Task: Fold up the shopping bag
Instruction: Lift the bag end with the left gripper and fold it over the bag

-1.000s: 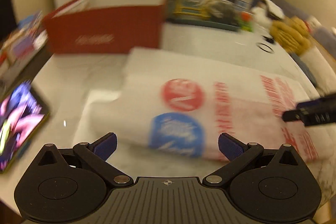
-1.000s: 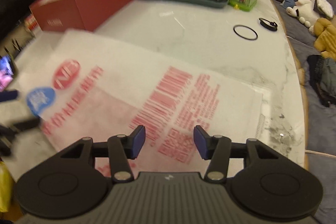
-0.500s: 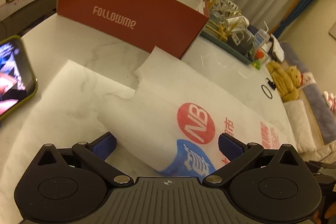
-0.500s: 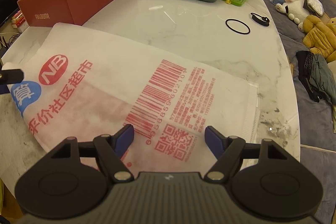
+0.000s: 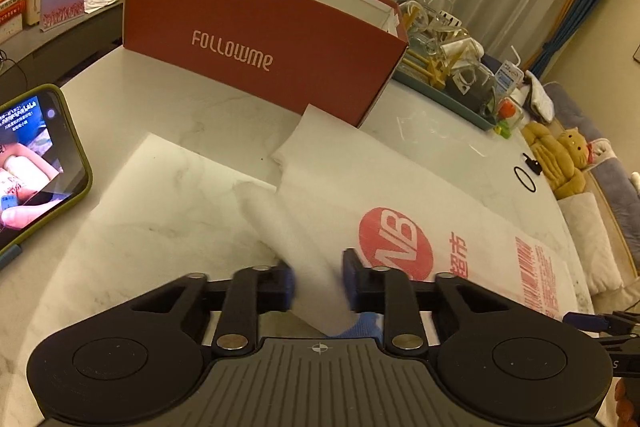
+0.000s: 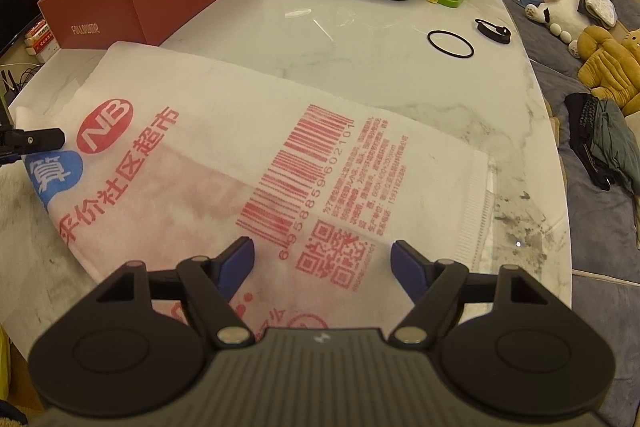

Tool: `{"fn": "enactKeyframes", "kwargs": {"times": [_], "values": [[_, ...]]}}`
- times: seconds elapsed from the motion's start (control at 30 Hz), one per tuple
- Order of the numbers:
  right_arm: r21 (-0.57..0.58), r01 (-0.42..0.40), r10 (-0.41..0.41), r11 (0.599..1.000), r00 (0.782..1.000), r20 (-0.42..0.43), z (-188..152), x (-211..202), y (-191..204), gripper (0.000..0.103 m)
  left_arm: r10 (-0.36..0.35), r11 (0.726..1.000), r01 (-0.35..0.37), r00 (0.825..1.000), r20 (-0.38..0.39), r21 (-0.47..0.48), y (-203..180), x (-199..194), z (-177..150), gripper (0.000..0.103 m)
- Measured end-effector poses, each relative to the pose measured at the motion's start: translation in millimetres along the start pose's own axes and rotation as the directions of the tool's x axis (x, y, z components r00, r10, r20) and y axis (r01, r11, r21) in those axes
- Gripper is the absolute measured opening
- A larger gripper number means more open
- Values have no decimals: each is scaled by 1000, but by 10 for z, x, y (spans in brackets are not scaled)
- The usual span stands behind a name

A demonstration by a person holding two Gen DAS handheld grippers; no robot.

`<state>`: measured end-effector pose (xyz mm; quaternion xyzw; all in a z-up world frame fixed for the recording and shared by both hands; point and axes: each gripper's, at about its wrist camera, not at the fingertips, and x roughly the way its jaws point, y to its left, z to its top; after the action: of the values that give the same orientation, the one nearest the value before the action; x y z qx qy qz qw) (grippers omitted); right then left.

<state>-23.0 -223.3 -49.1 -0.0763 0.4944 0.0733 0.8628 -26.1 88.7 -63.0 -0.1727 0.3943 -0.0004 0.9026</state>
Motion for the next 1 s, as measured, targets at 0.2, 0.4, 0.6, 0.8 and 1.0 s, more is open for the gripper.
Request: {"fn": "enactKeyframes", "kwargs": {"times": [0.2,0.4,0.6,0.8,1.0], "values": [[-11,-3,3,1000,1000,6,-12,4,-20,77,-31,997,27,997,75,66,-137,-135,11,3],[-23,-11,11,1000,1000,15,-24,14,-42,78,-113,989,97,984,140,115,-392,-327,111,3],[-47,-28,29,999,999,28,-27,-19,-62,74,-206,968,177,965,160,177,-725,-536,115,3],[-86,-5,15,996,994,112,-47,-163,-96,74,-282,932,248,954,98,264,-1101,-581,-51,3],[-36,0,5,999,992,128,-80,-234,-258,76,-343,893,300,936,75,336,-1402,-685,-124,4]]}}
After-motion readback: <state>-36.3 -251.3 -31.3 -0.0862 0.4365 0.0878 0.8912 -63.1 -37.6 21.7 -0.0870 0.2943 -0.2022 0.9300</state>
